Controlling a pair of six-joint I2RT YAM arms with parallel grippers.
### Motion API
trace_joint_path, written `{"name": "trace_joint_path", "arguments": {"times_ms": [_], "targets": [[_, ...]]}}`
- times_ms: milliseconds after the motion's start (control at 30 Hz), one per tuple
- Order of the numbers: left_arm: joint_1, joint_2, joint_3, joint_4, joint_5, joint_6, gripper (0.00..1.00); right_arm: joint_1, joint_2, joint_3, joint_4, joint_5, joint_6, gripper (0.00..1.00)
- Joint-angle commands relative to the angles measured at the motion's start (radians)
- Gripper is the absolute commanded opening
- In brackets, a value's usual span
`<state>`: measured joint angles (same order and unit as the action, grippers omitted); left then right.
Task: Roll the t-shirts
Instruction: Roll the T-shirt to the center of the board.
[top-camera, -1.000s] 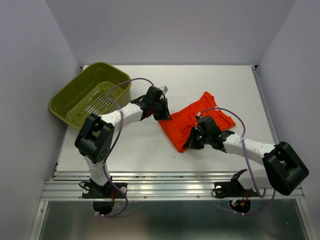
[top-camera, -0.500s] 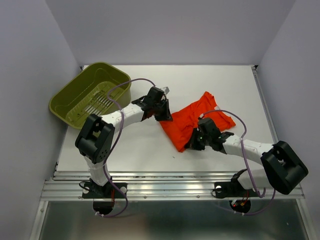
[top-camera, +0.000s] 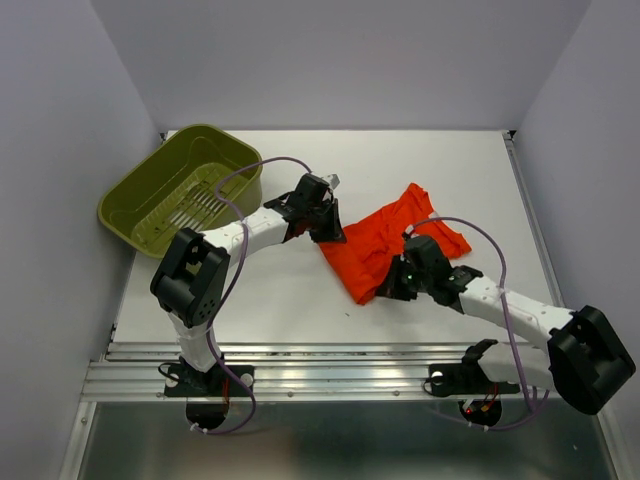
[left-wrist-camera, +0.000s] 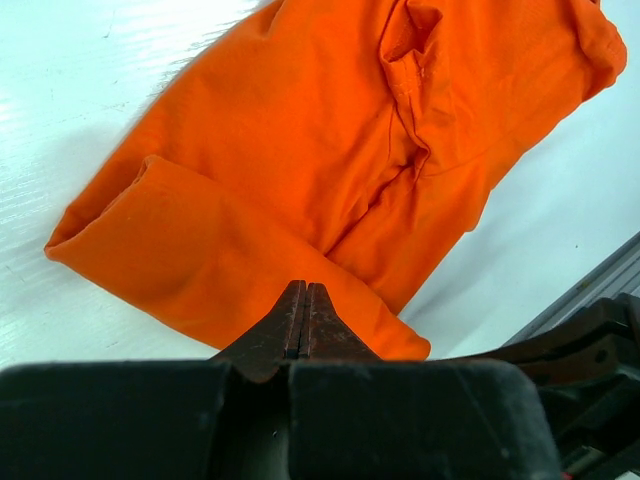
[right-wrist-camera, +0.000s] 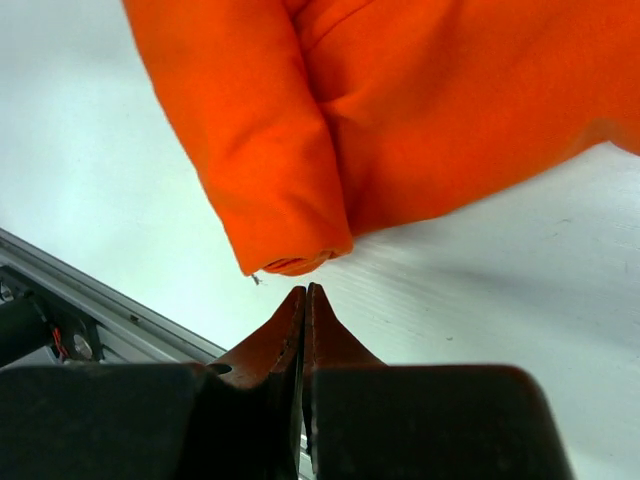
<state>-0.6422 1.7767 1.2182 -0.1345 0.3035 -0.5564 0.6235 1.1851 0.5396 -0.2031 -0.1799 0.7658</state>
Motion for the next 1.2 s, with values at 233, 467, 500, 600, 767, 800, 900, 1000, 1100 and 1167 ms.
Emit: {"name": "trace_joint_path", "arguments": {"times_ms": [233, 467, 500, 600, 767, 800, 900, 1000, 1100, 1167], "targets": [[-0.010, -0.020, 0.020, 0.007, 0.003, 0.019, 0.00, 0.005, 0.048, 0.141, 0.036, -0.012, -0.040, 0.03], [-0.010, -0.022, 0.015, -0.001, -0.001, 0.024, 0.00, 0.005, 0.183, 0.183, 0.166, -0.108, -0.037, 0.03], [-0.010, -0.022, 0.015, -0.002, -0.001, 0.024, 0.00, 0.005, 0.198, 0.186, 0.163, -0.131, -0.039, 0.03], [-0.010, -0.020, 0.017, -0.002, -0.003, 0.026, 0.00, 0.005, 0.222, 0.142, 0.182, -0.193, -0.039, 0.03], [-0.011, -0.011, 0.021, -0.002, -0.001, 0.029, 0.00, 0.015, 0.208, 0.076, 0.168, -0.225, -0.046, 0.02], [-0.010, -0.008, 0.023, -0.001, 0.000, 0.029, 0.00, 0.015, 0.203, 0.065, 0.163, -0.222, -0.048, 0.03], [-0.010, 0.001, 0.026, 0.003, 0.005, 0.027, 0.00, 0.015, 0.202, 0.045, 0.163, -0.216, -0.052, 0.03], [-0.010, 0.004, 0.029, 0.006, 0.008, 0.024, 0.00, 0.015, 0.243, 0.023, 0.191, -0.208, -0.048, 0.02], [-0.011, 0.003, 0.029, 0.006, 0.009, 0.024, 0.00, 0.015, 0.283, 0.008, 0.248, -0.207, -0.039, 0.01], [-0.010, 0.000, 0.023, 0.006, 0.008, 0.024, 0.00, 0.015, 0.291, 0.014, 0.249, -0.198, -0.046, 0.01]]}}
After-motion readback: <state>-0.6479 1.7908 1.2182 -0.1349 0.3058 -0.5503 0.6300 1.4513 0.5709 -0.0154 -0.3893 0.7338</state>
